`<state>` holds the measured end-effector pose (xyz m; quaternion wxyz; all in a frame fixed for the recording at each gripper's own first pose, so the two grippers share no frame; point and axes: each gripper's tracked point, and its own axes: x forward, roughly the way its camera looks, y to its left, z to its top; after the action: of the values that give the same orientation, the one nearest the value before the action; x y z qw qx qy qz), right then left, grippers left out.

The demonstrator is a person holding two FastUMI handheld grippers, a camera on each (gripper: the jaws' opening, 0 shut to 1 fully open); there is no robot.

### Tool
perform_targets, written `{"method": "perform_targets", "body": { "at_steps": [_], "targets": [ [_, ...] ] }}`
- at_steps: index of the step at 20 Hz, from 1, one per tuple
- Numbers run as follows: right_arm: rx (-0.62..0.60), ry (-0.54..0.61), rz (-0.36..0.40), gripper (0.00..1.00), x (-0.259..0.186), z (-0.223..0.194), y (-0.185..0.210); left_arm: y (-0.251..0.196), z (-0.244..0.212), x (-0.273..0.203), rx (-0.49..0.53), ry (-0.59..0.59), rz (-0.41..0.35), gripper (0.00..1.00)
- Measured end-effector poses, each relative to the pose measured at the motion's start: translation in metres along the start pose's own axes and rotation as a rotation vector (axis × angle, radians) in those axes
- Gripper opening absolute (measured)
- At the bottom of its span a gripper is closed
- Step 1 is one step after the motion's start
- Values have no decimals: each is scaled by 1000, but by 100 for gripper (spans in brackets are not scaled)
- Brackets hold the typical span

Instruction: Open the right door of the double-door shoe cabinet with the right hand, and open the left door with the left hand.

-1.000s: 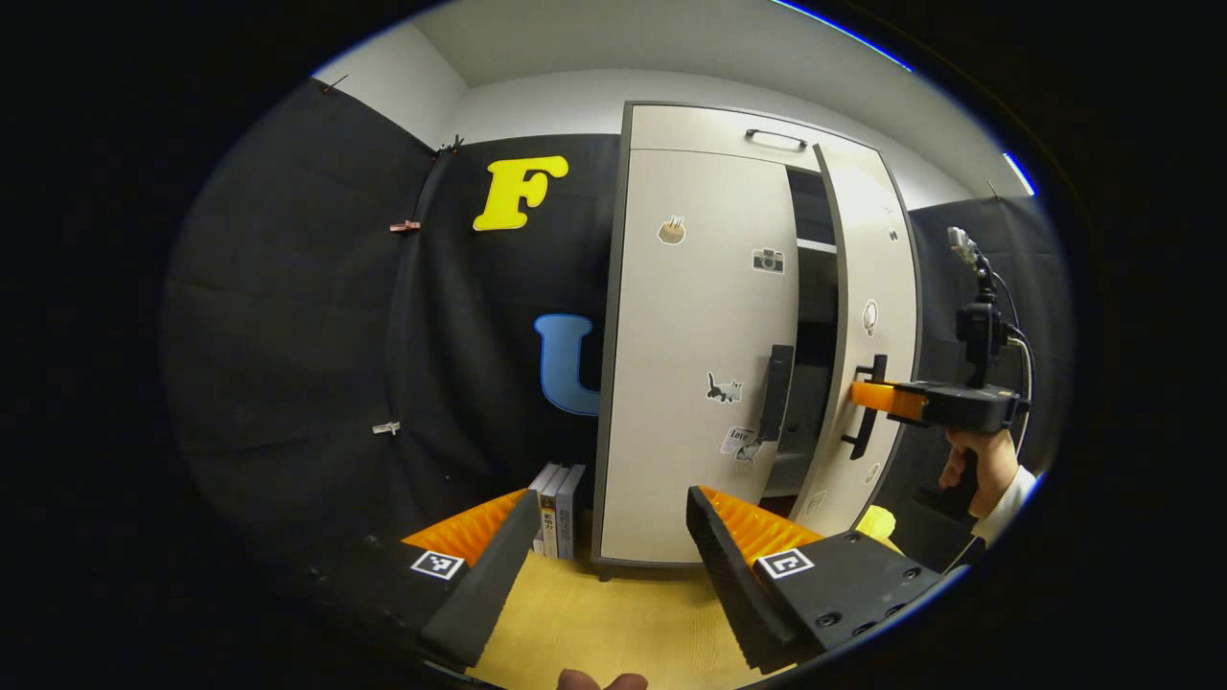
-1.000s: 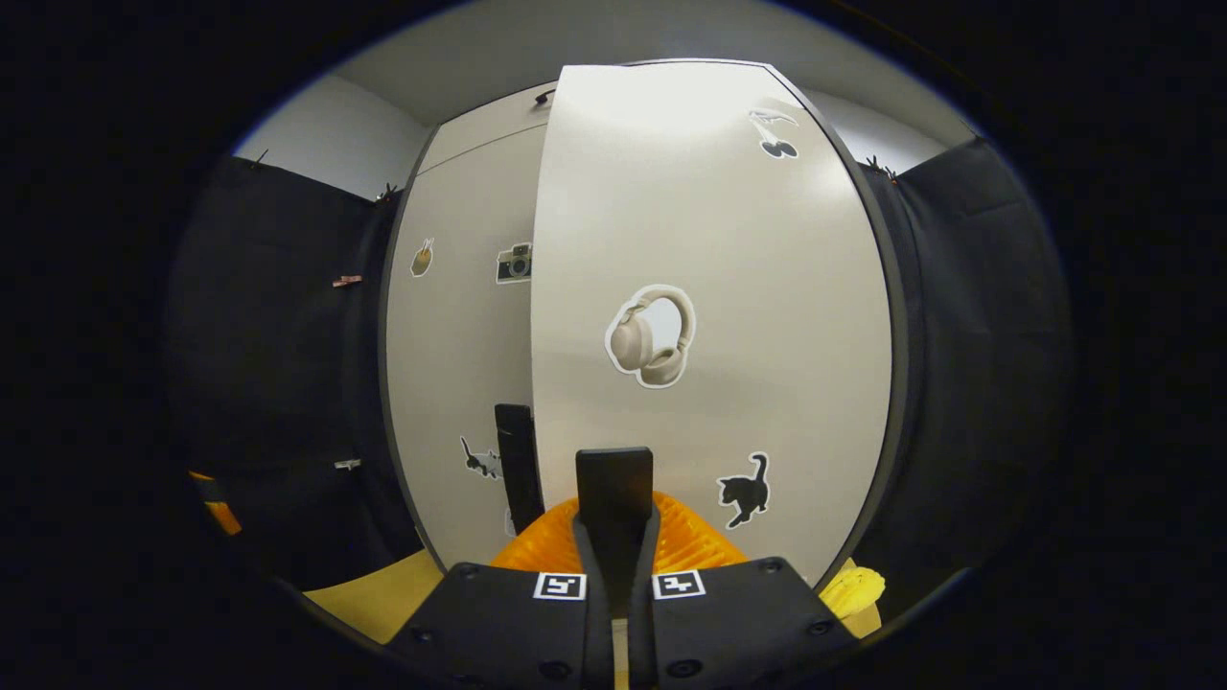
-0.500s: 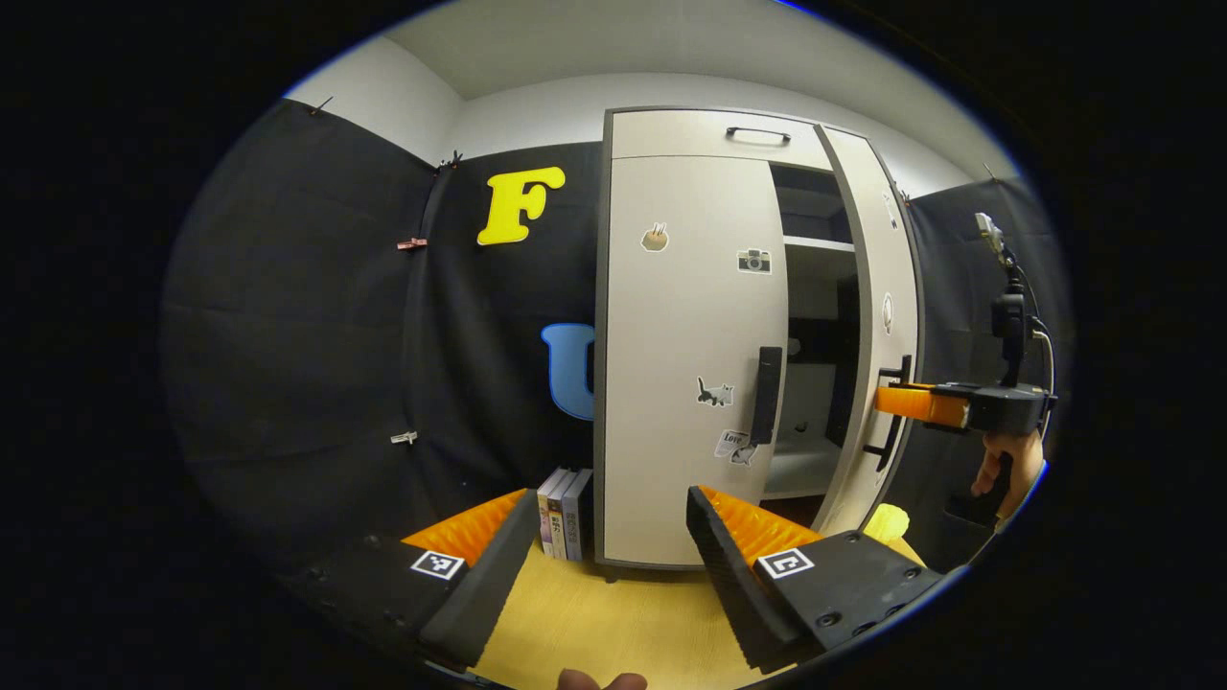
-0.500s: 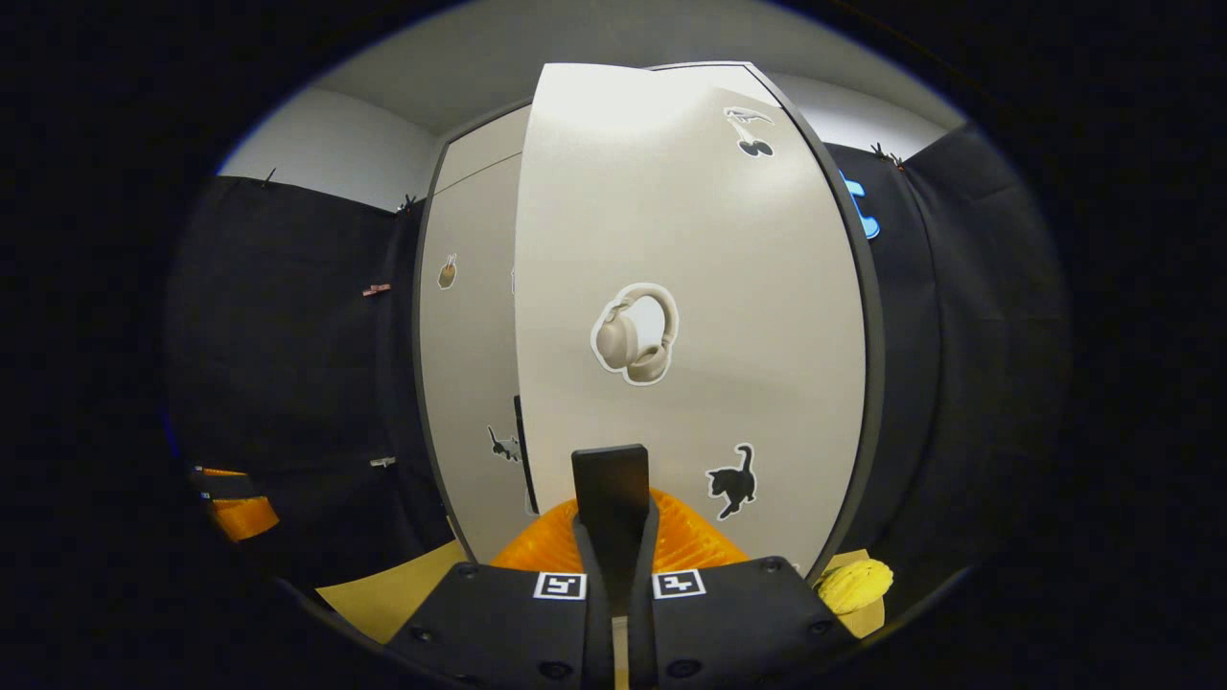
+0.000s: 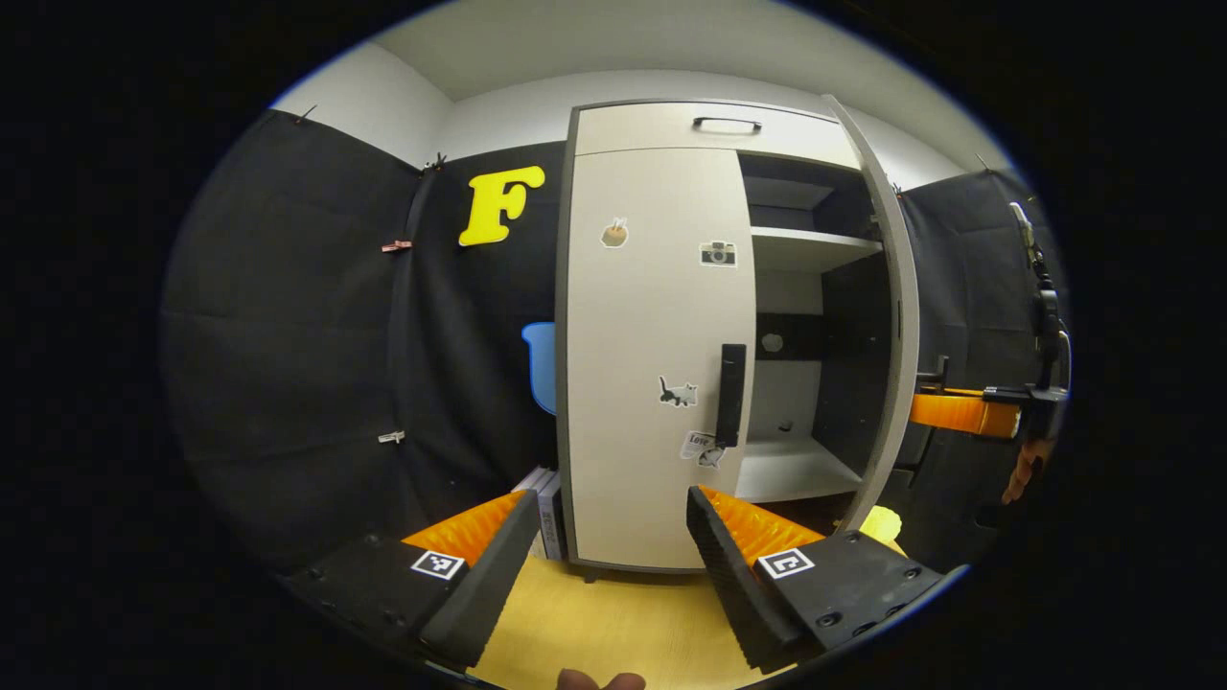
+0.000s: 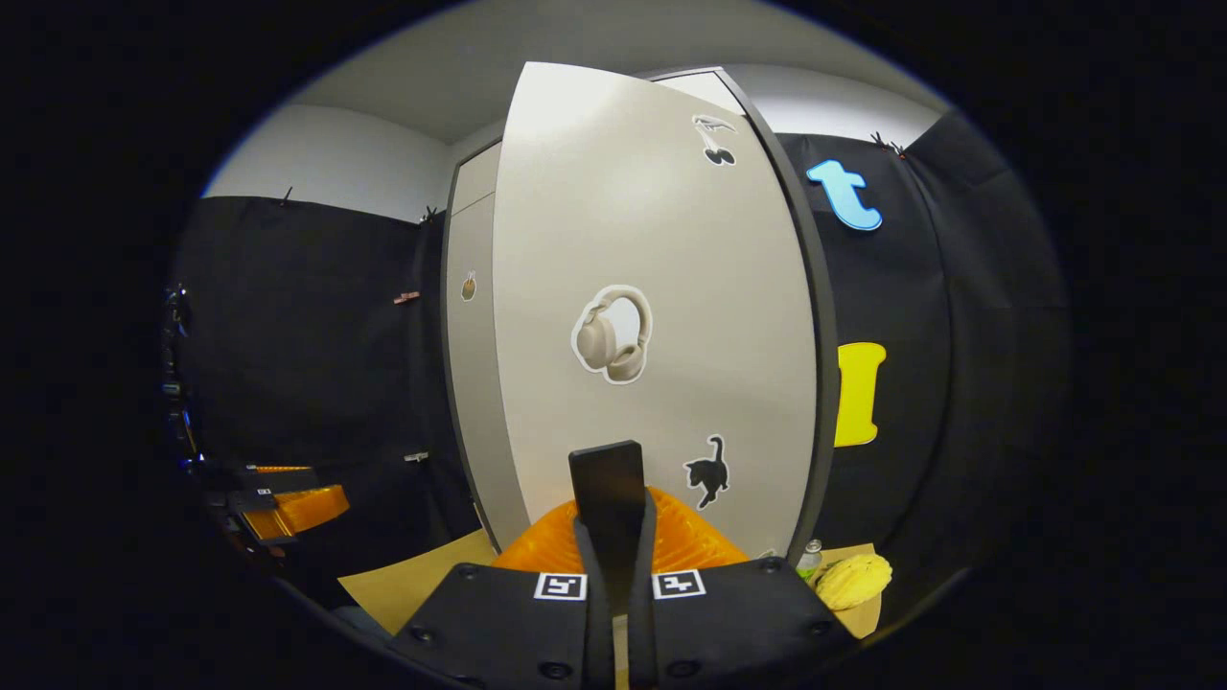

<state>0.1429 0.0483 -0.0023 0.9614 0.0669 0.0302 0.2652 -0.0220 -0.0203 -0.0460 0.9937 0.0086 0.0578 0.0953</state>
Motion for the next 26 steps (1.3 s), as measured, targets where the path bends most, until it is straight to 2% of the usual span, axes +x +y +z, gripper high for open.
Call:
{"method": "perform_targets", "body": {
  "at_steps": [6,12,13,14,15,16,20,21,23,24,26],
  "targets": [
    [14,13,0,10,-13,4,-12,-32,4,13,28,1,-48,95],
    [27,4,-45,12,-28,4,-29,-54,9,23,44,-5,-87,95],
    [24,2,-61,17,-30,5,-35,-58,9,24,45,-6,-95,95],
    [23,0,-75,12,-32,6,-38,-61,8,26,46,-5,-101,95],
    [23,-2,-97,17,-34,6,-43,-64,7,27,47,-3,-107,95],
    [18,-7,-120,17,-36,8,-49,-67,7,27,48,-1,-114,95],
    [-46,-12,-297,16,-47,12,-91,-79,7,28,52,0,-142,95],
    [-51,-16,-329,13,-53,14,-102,-82,9,29,52,-3,-148,95],
    [28,4,-288,11,-60,5,-101,-85,9,29,55,-8,-157,95],
    [56,7,-294,11,-63,0,-103,-88,9,29,56,-7,-163,95],
    [63,14,-311,17,-62,1,-112,-92,9,28,59,-8,-170,95]
  ]
}}
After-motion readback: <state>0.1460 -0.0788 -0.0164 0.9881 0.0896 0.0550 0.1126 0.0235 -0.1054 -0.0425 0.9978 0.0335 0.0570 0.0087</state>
